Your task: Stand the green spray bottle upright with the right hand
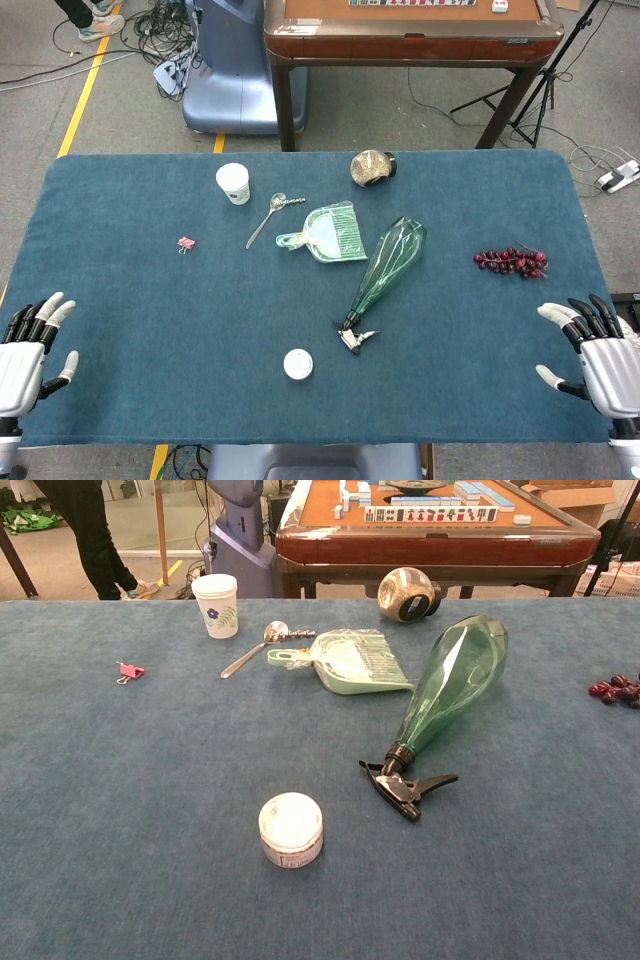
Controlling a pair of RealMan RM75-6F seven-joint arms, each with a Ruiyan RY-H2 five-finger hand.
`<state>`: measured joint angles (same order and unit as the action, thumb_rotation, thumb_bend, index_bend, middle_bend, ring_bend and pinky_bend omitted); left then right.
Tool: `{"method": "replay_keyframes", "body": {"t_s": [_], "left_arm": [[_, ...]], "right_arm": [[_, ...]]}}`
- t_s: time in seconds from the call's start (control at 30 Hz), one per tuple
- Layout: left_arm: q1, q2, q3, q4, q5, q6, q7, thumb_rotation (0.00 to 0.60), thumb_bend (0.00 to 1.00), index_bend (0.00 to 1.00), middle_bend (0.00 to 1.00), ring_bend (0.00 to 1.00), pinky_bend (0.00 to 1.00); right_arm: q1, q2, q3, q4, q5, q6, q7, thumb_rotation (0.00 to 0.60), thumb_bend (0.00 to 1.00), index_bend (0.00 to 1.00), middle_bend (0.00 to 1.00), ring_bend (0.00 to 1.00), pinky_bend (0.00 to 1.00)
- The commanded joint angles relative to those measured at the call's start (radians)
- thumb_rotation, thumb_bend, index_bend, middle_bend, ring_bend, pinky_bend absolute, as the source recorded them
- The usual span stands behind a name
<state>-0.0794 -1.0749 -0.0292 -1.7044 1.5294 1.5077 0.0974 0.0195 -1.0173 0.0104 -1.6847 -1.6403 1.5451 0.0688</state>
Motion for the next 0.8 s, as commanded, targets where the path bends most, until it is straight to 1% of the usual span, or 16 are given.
{"method": "replay_keyframes", "body": {"t_s": [0.03, 0.1, 0.23, 0.43, 0.6, 0.8], "left_arm": [[0.001, 0.000, 0.000, 0.001, 0.000, 0.002, -0.002, 0.600, 0.45, 0.11, 0.04, 0.06, 0.04], [0.003, 0.000, 0.003, 0.003, 0.004, 0.004, -0.005, 0.600, 0.45, 0.11, 0.04, 0.06, 0.04], [0.007, -0.001, 0.006, 0.007, 0.009, 0.010, -0.012, 0.600, 0.45, 0.11, 0.04, 0.06, 0.04], [0.016, -0.001, 0.009, 0.016, 0.009, 0.019, -0.023, 0.600, 0.45, 0.11, 0.04, 0.06, 0.04], [0.021, 0.002, 0.010, 0.018, 0.010, 0.026, -0.027, 0.600, 0.45, 0.11, 0.04, 0.06, 0.04], [0.029, 0.004, 0.011, 0.014, 0.010, 0.035, -0.027, 0.600, 0.45, 0.11, 0.04, 0.06, 0.04]], "right_arm": [[0.014, 0.002, 0.001, -0.007, -0.012, -0.014, -0.009, 0.600, 0.07, 0.26, 0.26, 0.12, 0.07], [0.057, 0.007, 0.009, -0.008, -0.050, -0.054, -0.054, 0.600, 0.07, 0.26, 0.26, 0.12, 0.07], [0.140, 0.015, 0.027, -0.029, -0.067, -0.162, -0.125, 0.600, 0.08, 0.26, 0.25, 0.12, 0.07], [0.268, 0.013, 0.051, -0.060, -0.065, -0.332, -0.157, 0.600, 0.08, 0.26, 0.25, 0.12, 0.07], [0.370, -0.024, 0.080, -0.051, -0.051, -0.449, -0.185, 0.600, 0.08, 0.26, 0.24, 0.12, 0.07], [0.495, -0.102, 0.108, 0.001, -0.035, -0.588, -0.263, 0.600, 0.08, 0.26, 0.22, 0.12, 0.07]]}}
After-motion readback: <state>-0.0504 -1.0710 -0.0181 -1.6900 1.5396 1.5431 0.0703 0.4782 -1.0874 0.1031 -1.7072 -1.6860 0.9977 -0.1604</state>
